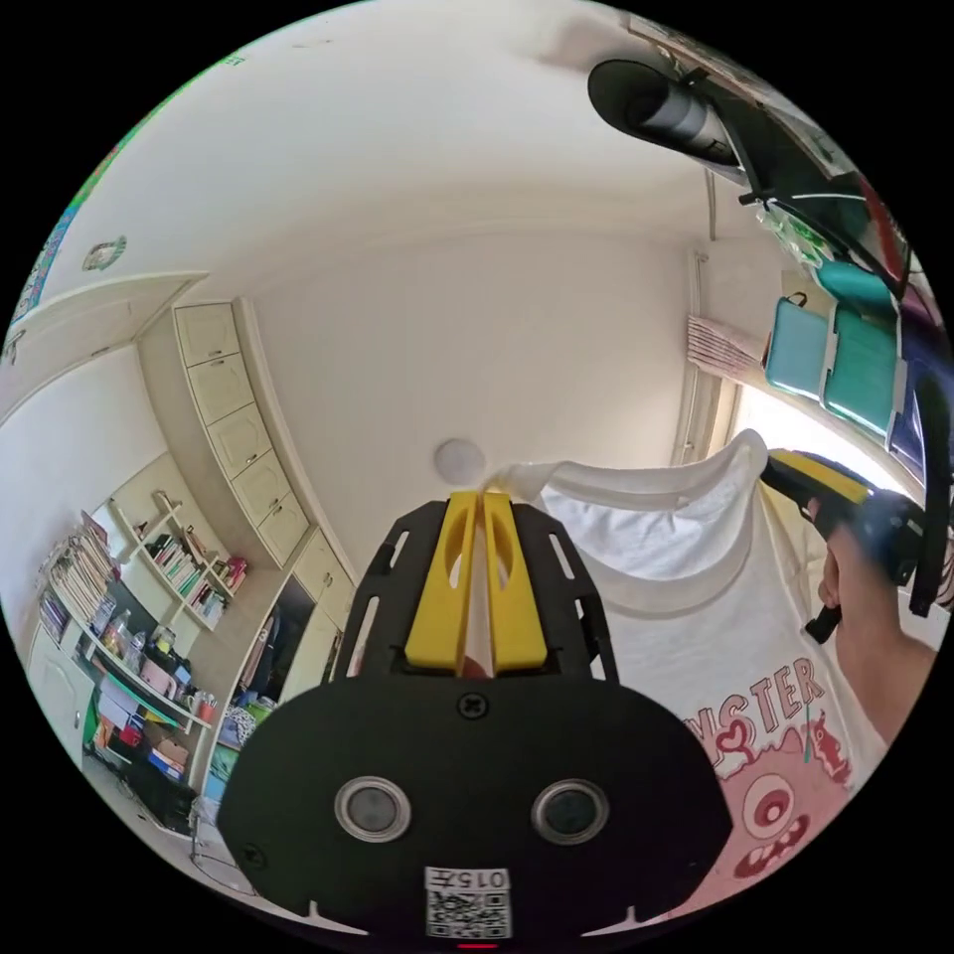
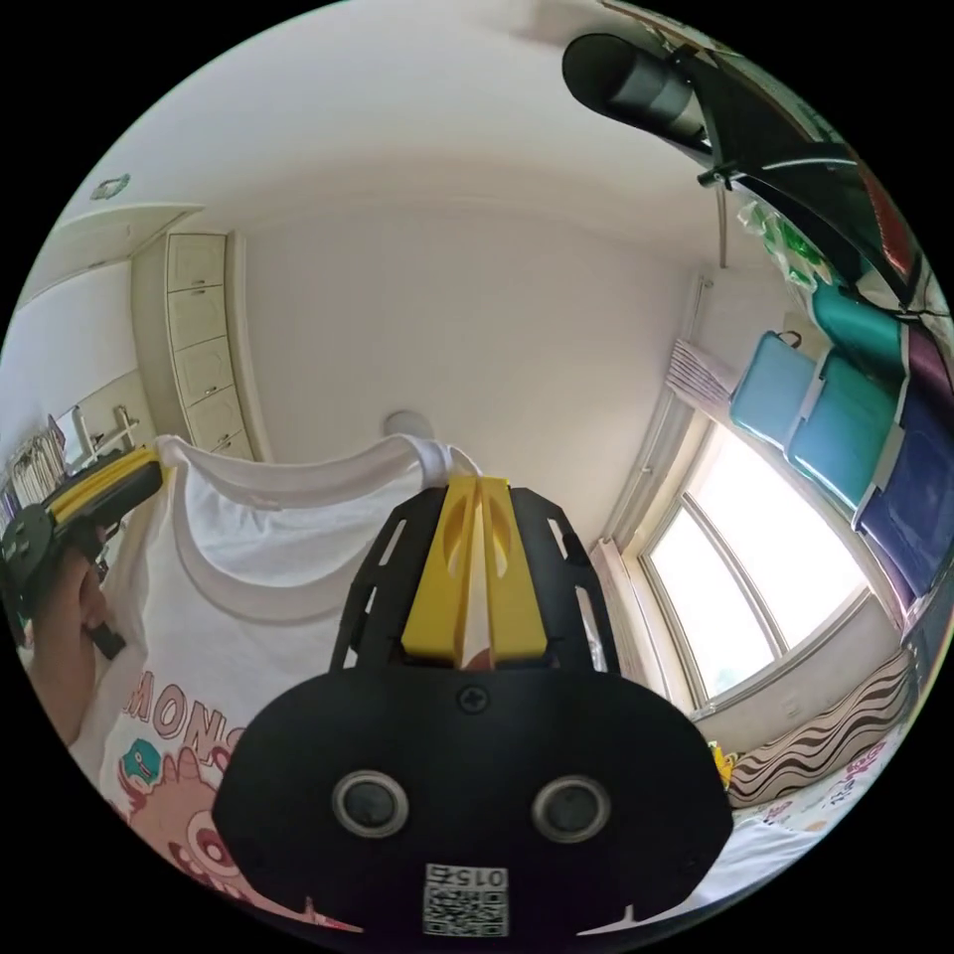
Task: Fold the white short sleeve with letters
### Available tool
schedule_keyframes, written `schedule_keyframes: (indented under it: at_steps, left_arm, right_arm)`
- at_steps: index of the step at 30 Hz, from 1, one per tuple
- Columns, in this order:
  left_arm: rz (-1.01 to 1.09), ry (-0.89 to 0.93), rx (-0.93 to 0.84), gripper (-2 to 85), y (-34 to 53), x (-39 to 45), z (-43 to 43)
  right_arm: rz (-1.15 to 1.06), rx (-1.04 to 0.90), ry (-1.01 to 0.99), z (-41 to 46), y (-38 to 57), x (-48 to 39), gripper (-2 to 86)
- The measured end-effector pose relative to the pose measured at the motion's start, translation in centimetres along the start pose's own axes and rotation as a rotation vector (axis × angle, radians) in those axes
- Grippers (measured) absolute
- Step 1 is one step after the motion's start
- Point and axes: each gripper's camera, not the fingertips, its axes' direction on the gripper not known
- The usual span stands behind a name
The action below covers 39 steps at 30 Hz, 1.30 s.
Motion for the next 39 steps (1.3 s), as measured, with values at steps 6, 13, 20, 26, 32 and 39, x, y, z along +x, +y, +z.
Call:
schedule_keyframes:
  at_steps: [6, 13, 20, 26, 32, 39]
  left_arm:
    - [0.076, -0.04, -0.115, -0.6, 9.6, 1.6, 5.9]
    - [0.137, -0.014, -0.427, -0.2, 28.9, 4.7, 15.9]
    - [0.112, 0.345, -1.455, 10.7, 61.1, 7.6, 25.2]
    - [-0.029, 0.693, -1.712, 15.8, 68.3, 4.3, 25.4]
    - [-0.019, 1.327, -1.721, 17.6, 62.3, 7.1, 18.4]
    - [0.04, 1.193, -1.8, 3.6, 65.9, 8.8, 18.9]
  right_arm:
    - [-0.065, -0.13, -0.02, 9.8, 9.3, -4.4, -0.4]
    - [-0.128, -0.489, -0.067, 23.9, 30.0, -9.5, -0.2]
    - [-0.022, -1.624, -0.265, 35.0, 61.6, -11.4, 6.9]
    - [0.258, -1.716, -0.723, 35.2, 62.5, -7.4, 9.9]
    - [-0.004, -1.956, -1.284, 28.7, 57.4, -12.0, 16.3]
    - [-0.157, -1.981, -1.05, 28.0, 59.7, -14.9, 1.6]
